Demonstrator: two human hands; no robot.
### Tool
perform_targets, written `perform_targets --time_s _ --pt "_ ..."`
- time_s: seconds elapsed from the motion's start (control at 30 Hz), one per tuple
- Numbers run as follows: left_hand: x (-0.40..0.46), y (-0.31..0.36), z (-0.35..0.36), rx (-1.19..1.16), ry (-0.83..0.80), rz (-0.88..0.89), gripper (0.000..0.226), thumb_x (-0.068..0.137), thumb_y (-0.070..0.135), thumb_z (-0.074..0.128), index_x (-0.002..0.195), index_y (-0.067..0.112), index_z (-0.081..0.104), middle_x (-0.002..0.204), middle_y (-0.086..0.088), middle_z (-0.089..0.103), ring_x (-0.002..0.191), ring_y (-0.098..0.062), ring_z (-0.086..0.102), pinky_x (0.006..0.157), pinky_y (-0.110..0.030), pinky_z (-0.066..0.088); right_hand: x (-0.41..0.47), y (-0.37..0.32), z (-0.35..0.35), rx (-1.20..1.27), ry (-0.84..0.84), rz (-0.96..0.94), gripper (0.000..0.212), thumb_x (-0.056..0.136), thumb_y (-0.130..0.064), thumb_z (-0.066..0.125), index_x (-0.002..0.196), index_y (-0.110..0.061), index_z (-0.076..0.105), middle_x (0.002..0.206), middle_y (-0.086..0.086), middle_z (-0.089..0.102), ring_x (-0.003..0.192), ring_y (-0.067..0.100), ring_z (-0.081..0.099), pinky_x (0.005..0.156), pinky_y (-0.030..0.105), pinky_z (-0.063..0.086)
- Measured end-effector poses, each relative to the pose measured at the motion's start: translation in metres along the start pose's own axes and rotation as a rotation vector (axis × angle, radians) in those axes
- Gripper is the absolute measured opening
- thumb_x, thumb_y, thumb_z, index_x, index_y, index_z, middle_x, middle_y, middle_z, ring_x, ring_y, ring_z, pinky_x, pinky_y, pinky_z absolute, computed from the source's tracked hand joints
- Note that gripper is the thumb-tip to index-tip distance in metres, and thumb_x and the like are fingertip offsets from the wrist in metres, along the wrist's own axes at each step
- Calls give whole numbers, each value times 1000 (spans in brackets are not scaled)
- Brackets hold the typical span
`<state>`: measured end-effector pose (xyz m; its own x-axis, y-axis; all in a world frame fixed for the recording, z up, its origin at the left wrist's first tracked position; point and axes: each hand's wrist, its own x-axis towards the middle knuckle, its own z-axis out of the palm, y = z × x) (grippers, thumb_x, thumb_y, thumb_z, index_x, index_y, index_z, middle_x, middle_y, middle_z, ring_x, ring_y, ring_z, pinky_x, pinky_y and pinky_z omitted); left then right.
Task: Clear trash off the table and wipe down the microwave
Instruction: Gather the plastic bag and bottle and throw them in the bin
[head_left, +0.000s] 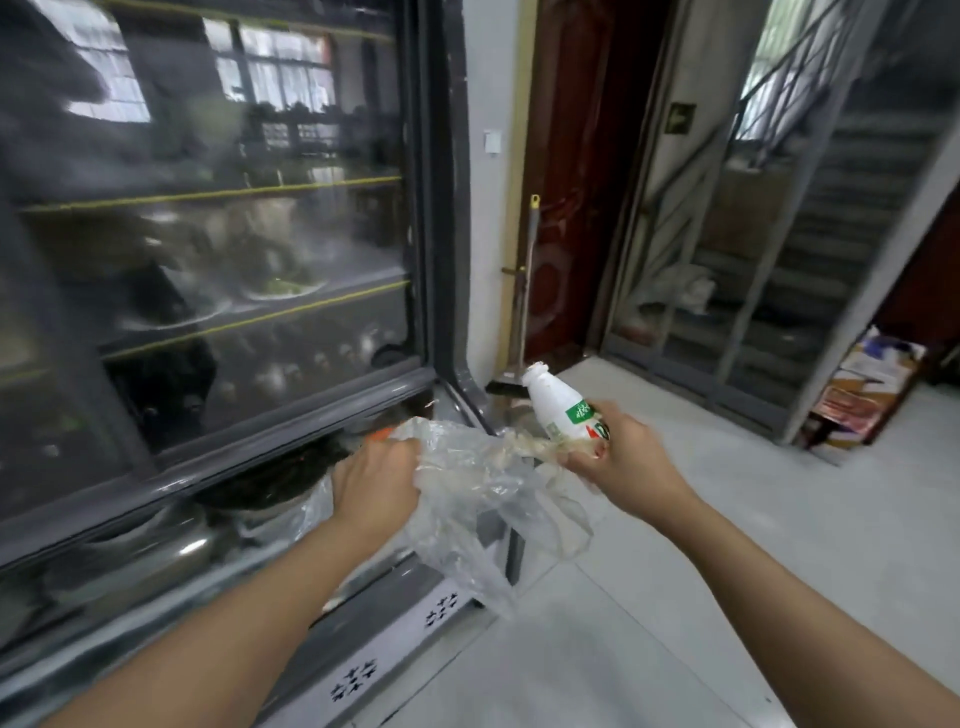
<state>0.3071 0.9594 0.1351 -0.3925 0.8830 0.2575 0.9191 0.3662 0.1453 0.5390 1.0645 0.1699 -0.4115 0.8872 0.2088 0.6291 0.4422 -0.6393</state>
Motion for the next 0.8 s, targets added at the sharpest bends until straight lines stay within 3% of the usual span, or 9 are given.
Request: perform_targets --time_s 0.1,0.4,0.53,0.67,0.8 --pt "41 34 16 -5 -2 74 20 73 8 56 74 22 42 92 -3 63 92 -28 60 61 -28 34 21 34 -16 7 45 56 61 74 -34 74 126 -20 46 102 0 59 81 17 55 59 23 39" --pt "152 165 76 -36 36 212 20 72 7 54 71 22 41 86 -1 63 86 -29 61 60 -28 32 108 161 -80 11 105 132 60 74 -36 73 125 -22 45 99 -3 56 77 10 55 52 18 38" --pt "197 231 102 -80 35 168 24 72 7 54 71 25 39 82 0 62 84 -29 62 60 -30 34 166 220 -113 -15 84 108 63 74 -38 73 128 -23 44 100 -5 55 79 11 54 54 17 37" --pt "236 281 123 -151 17 85 23 71 5 54 68 24 42 70 6 50 77 -26 61 57 -28 35 225 266 -141 -38 43 89 64 74 -40 72 129 -24 43 99 -7 53 82 13 57 60 24 46" --pt "273 307 140 -215 -23 -21 23 73 12 60 66 28 44 72 6 54 73 -22 57 59 -27 38 279 298 -144 -8 0 66 62 73 -39 72 126 -25 44 99 -7 56 77 7 55 51 16 35"
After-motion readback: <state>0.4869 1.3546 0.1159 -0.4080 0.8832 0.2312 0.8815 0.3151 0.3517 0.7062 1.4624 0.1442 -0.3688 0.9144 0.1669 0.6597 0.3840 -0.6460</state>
